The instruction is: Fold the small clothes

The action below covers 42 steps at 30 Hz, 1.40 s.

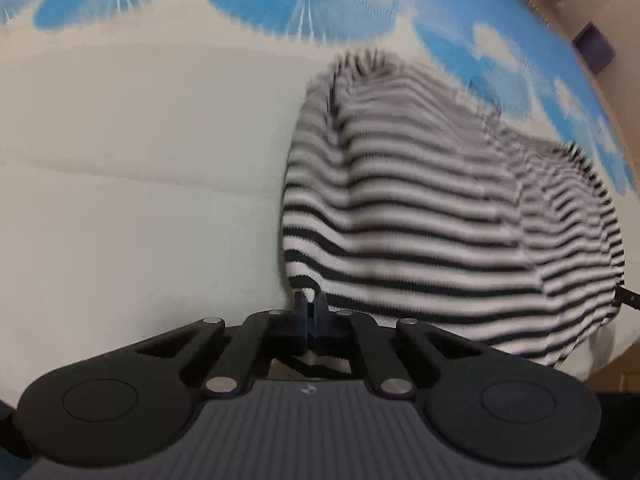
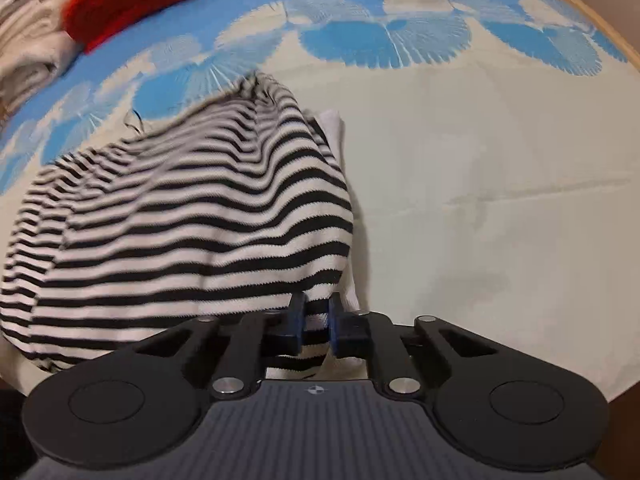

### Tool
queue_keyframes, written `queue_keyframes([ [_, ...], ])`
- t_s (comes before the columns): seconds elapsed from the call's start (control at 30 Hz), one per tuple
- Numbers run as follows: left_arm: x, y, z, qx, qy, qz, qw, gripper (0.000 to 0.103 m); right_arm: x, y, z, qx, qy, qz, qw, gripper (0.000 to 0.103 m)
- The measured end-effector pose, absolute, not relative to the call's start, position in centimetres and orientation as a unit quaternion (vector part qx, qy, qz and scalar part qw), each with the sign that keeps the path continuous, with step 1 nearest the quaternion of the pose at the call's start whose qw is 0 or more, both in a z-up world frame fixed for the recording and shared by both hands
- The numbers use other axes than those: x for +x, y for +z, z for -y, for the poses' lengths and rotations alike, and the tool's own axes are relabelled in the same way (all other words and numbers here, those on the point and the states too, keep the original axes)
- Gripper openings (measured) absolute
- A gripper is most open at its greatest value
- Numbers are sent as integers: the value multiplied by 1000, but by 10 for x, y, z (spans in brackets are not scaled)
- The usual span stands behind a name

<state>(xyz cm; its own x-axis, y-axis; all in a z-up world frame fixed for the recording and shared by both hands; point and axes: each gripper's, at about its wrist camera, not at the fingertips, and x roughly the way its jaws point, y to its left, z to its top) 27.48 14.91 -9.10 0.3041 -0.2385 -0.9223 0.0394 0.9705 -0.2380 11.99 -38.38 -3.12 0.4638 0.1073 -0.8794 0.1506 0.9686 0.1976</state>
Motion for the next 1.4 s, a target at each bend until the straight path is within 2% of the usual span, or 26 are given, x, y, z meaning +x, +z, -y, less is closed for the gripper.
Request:
queue_keyframes([
  [0.07,272,-78,-157,-103,-87,-554,822,1,115,-15,397,167,-15,-472,865,9],
  [0.13,271,-85,-161,-88,-52,-572,814,1,109,-8,412,202,-31,-449,870,8],
  [0.33,272,-108,-154,-58,-11,-630,775,2,119,-43,390,95,-65,-547,829,9],
  [0.4,274,-109,-158,-69,6,-632,772,11,122,-47,383,67,-66,-554,827,12],
  [0.47,276,-100,-161,-75,19,-610,789,12,121,-43,383,66,-72,-544,833,12],
  [0.53,274,-77,-155,-68,-4,-554,830,12,119,-32,384,62,-90,-516,850,14],
  [0.6,269,-62,-144,-76,-54,-517,851,13,115,-19,383,53,-109,-478,870,25],
  [0.63,266,-58,-136,-79,-84,-508,854,13,112,-11,382,50,-111,-455,882,26],
  [0.73,261,-57,-104,-45,-157,-508,846,25,105,2,374,53,-67,-411,907,29],
  [0.8,258,-66,-80,-3,-184,-524,832,30,108,-1,366,64,-23,-421,905,34],
  [0.83,256,-73,-67,19,-189,-535,824,32,110,-7,362,70,-5,-437,897,38],
  [0.87,256,-81,-57,42,-184,-547,816,39,112,-15,359,69,8,-461,885,41],
  [0.9,257,-89,-51,61,-170,-561,808,46,115,-26,354,55,11,-492,869,42],
  [0.97,261,-99,-48,60,-144,-581,799,51,119,-49,346,3,-10,-550,835,42],
  [1.07,268,-91,-54,25,-122,-569,813,52,120,-48,344,-17,-16,-542,840,42],
  [1.23,281,-70,-61,-23,-94,-514,852,52,122,-20,347,-6,-31,-465,885,43],
  [1.4,297,-82,-57,-27,-68,-539,839,51,138,-12,343,10,-40,-429,902,49],
])
